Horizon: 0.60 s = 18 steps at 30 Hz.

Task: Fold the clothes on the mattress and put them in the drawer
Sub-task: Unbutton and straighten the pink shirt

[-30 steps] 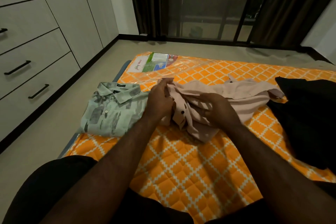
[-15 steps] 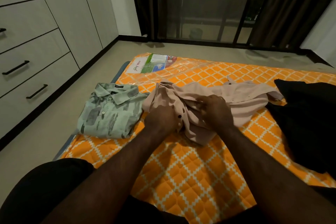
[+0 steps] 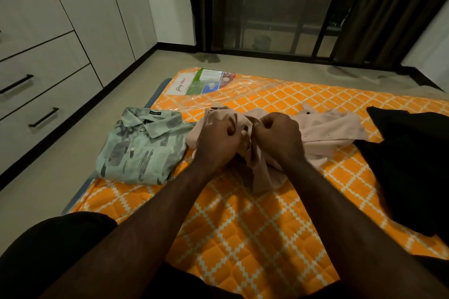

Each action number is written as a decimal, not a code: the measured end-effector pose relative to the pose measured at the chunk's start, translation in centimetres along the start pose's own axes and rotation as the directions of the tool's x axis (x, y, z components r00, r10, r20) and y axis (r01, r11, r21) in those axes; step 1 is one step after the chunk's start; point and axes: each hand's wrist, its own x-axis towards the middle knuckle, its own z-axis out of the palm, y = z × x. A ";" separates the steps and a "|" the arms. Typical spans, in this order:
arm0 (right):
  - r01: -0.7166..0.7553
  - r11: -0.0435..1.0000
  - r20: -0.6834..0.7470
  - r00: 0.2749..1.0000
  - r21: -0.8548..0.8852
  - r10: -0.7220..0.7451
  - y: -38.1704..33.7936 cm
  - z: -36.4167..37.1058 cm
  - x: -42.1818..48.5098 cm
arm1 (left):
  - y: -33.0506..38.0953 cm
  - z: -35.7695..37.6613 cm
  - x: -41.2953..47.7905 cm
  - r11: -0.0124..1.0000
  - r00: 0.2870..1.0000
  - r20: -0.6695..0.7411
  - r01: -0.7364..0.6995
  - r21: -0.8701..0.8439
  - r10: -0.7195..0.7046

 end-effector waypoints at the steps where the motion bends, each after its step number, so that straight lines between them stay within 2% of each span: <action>1: -0.052 0.990 0.025 0.998 0.134 0.049 -0.7 0.0 -0.3 | -0.1 -0.1 0.0 1.000 1.000 -0.025 0.012 -0.014 -0.013; 2: -0.098 0.965 0.050 0.995 0.242 0.088 -1.3 -0.1 -0.7 | -0.1 -0.1 -0.1 0.999 0.999 -0.048 0.017 -0.036 -0.019; 4: -0.140 0.937 0.066 0.990 0.320 0.126 -2.0 -0.1 -1.6 | -0.1 -0.5 -0.3 0.998 0.997 -0.076 0.012 -0.054 -0.016; 6: -0.111 0.954 0.029 0.994 0.279 0.107 -2.3 0.0 -2.4 | 0.0 -0.7 -0.6 0.997 0.997 -0.079 0.011 -0.073 -0.017; 9: -0.038 0.989 -0.098 0.994 0.146 0.052 -2.4 0.1 -2.8 | 0.1 -1.1 -1.0 0.990 0.999 -0.048 -0.007 -0.140 0.001; 11: 0.016 1.000 -0.162 0.987 0.012 -0.013 -2.4 0.1 -2.7 | 0.4 -1.7 -1.3 0.985 0.994 -0.033 -0.110 -0.135 0.107; 12: 0.046 0.997 -0.191 0.980 -0.056 -0.056 -2.5 0.0 -2.8 | 0.6 -2.2 -1.4 0.972 0.979 -0.017 -0.205 -0.113 0.205; 14: 0.079 0.988 -0.223 0.969 -0.134 -0.108 -2.3 0.0 -2.7 | 0.5 -2.9 -1.5 0.907 0.902 0.092 -0.420 -0.040 0.422; 15: 0.078 0.987 -0.221 0.969 -0.139 -0.108 -2.1 0.0 -2.6 | 0.2 -2.9 -1.6 0.879 0.864 0.183 -0.476 -0.008 0.470; 16: 0.069 0.990 -0.210 0.973 -0.122 -0.094 -2.0 0.0 -2.6 | -0.1 -2.8 -1.6 0.873 0.846 0.255 -0.487 0.009 0.469; 18: 0.045 0.999 -0.169 0.984 -0.024 -0.048 -1.7 -0.2 -2.8 | -0.7 -2.2 -1.5 0.901 0.872 0.273 -0.431 0.036 0.406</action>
